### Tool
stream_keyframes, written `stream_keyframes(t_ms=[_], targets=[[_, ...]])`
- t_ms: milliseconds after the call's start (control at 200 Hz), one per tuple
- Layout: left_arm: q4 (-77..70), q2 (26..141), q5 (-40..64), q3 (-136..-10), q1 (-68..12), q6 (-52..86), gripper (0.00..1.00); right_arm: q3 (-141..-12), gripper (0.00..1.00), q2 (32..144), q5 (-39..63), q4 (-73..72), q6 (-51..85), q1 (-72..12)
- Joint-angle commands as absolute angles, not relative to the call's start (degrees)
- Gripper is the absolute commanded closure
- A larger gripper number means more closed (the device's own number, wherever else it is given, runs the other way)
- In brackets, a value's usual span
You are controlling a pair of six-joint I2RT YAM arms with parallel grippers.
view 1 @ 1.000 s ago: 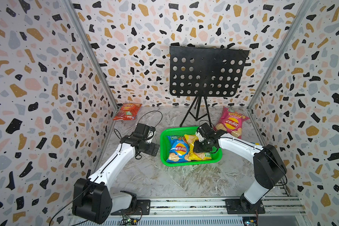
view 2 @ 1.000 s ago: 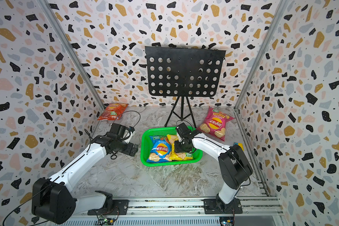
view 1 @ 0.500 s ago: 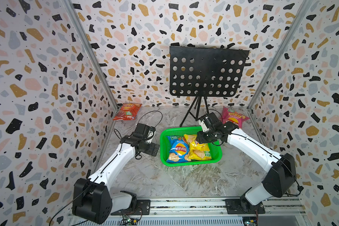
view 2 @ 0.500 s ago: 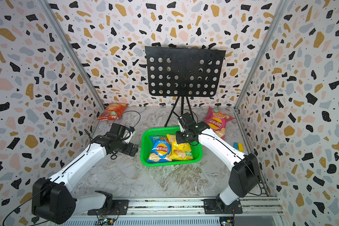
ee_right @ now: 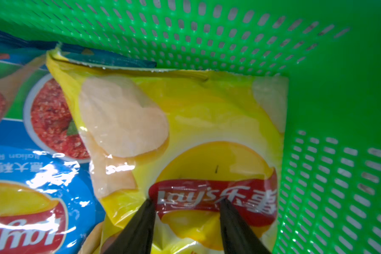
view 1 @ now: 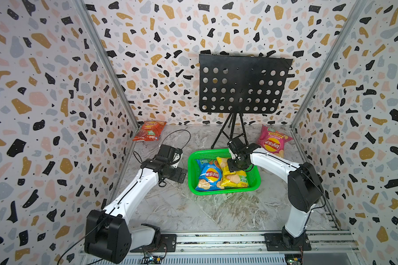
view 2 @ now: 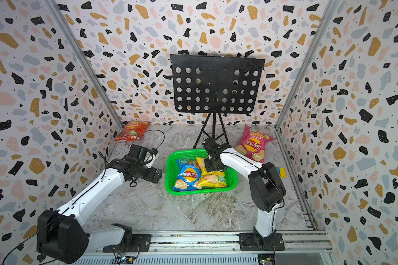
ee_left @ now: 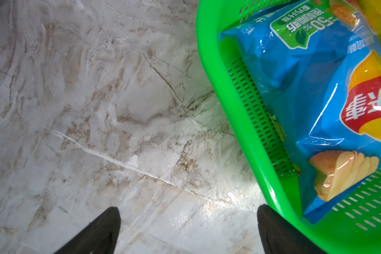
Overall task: Put the potato chips into the basket
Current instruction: Place the potato chip in the basket.
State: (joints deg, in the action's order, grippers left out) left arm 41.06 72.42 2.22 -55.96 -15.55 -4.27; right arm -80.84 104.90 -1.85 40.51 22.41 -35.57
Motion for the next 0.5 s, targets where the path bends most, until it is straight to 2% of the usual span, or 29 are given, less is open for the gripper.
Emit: stream_keyframes(t_ms=[0, 165, 240, 380, 496], targets=[[40.34, 70.93, 1.29, -55.81, -15.56, -4.38, 0.00, -79.86, 0.41, 105.05, -3.12, 42.07, 21.85, -35.51], [41.13, 70.23, -0.25, -56.90, -15.48, -5.03, 0.00, -80.37, 0.28, 99.36, -3.43, 43.82, 21.63, -35.60], [41.92, 69.67, -0.83, -58.09, -14.99, -6.14, 0.00, -81.42, 0.25, 96.18, -3.00, 45.36, 21.41, -35.64], [41.68, 69.53, -0.05, -60.82, -10.29, -9.29, 0.00, -82.32, 0.24, 89.78, -0.50, 46.33, 21.18, -35.71], [40.58, 73.81, -0.74, -65.12, -4.24, -10.61, 0.00, -79.85, 0.24, 83.54, 1.88, 44.34, 22.24, -35.69]])
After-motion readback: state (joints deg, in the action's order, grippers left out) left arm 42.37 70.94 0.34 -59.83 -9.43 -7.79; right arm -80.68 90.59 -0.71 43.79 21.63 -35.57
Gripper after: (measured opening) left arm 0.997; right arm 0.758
